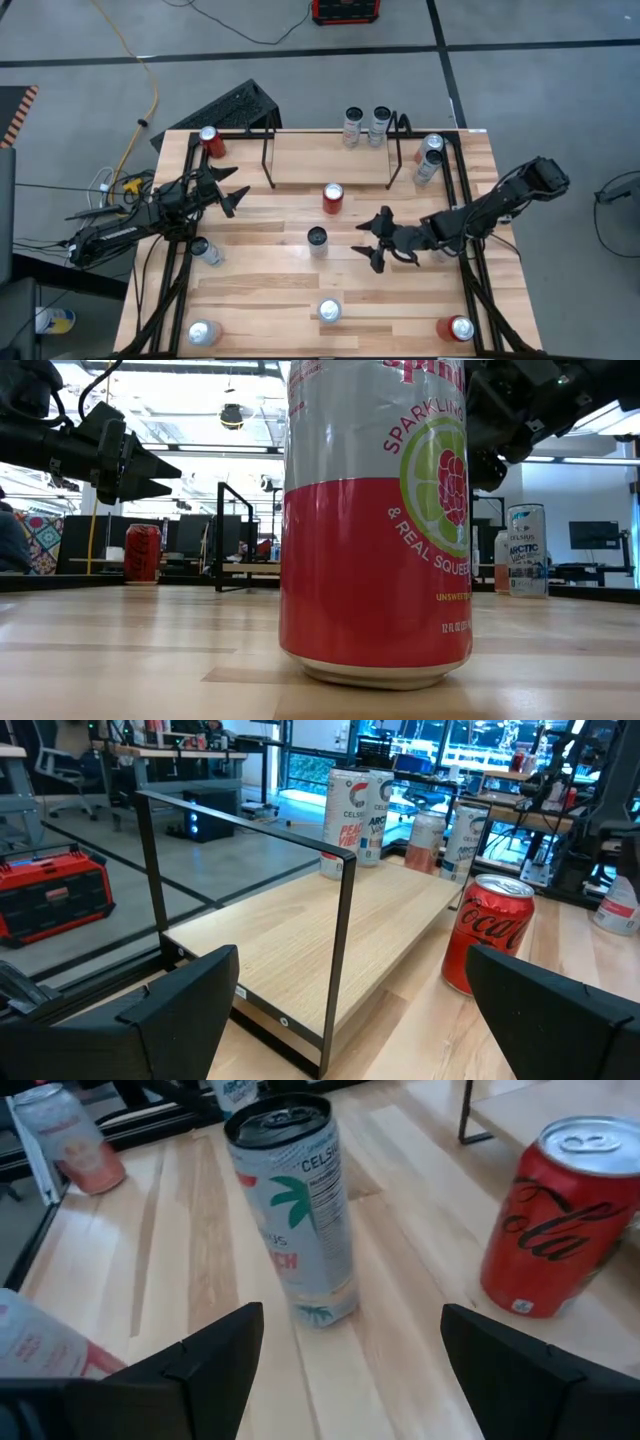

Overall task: Place canned beverage on shelf
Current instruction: Put the middle red black soda can on the shelf

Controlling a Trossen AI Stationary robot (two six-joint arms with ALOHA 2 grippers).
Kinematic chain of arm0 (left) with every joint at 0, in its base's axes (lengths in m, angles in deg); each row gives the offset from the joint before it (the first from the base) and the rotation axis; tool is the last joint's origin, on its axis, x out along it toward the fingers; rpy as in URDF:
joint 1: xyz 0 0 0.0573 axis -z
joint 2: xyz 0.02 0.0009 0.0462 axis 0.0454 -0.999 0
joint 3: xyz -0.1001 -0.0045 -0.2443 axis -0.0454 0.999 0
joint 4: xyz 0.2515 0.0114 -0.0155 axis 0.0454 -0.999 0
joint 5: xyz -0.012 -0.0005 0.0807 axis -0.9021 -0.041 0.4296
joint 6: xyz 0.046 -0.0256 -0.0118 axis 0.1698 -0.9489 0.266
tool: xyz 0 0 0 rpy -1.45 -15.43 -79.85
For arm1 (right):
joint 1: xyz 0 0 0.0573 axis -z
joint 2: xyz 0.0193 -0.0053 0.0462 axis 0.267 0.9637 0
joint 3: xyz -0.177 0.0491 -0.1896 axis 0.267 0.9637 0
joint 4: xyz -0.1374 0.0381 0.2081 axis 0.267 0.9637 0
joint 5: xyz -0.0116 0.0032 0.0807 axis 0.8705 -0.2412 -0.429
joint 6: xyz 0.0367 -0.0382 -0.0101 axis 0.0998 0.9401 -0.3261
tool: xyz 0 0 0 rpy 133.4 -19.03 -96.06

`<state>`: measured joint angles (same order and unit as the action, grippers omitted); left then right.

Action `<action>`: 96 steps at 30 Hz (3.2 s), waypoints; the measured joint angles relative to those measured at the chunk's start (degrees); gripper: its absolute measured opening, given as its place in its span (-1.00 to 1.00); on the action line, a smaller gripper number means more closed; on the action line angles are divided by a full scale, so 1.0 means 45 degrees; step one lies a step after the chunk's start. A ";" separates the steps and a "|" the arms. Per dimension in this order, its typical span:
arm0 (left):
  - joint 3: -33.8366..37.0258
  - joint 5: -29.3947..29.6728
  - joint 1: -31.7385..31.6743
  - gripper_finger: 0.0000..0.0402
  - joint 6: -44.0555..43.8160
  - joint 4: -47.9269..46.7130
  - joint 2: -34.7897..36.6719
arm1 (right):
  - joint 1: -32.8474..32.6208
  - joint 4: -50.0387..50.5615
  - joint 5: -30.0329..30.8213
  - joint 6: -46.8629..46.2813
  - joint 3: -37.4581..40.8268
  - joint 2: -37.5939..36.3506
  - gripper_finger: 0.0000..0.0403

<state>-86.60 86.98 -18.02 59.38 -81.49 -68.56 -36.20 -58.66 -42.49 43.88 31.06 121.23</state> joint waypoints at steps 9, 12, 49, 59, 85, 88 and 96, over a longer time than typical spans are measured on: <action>0.0000 0.0004 0.0000 0.87 0.0000 -0.0004 0.0000 | 0.0151 -0.0029 -0.0468 -0.0624 0.0000 0.0001 0.64; -0.0003 0.0004 -0.0001 0.87 0.0000 -0.0005 0.0000 | 0.0136 -0.0094 -0.0542 -0.1000 0.0000 0.0001 0.64; 0.0001 -0.0005 0.0004 0.87 0.0005 0.0000 0.0000 | 0.1602 0.5759 -0.0847 0.4433 -0.7338 0.3015 0.64; -0.0004 0.0004 0.0004 0.87 0.0002 0.0000 0.0000 | 0.4112 0.6173 -0.0931 0.4654 -0.7219 0.2901 0.64; 0.0001 -0.0006 0.0004 0.87 0.0000 -0.0003 -0.0010 | 0.5268 0.3672 0.0154 0.2293 -0.6016 0.4636 0.64; 0.0001 -0.0006 0.0003 0.87 0.0005 0.0000 -0.0010 | 0.5265 0.3585 0.0158 0.2181 -0.5994 0.5040 0.64; 0.0001 -0.0024 0.0004 0.87 0.0003 -0.0003 -0.0055 | 0.5265 0.3629 0.0251 0.1988 -0.6013 0.5182 0.64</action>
<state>-86.60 86.87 -18.00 59.40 -81.50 -68.81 -12.50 -42.33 -41.36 52.83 4.00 144.55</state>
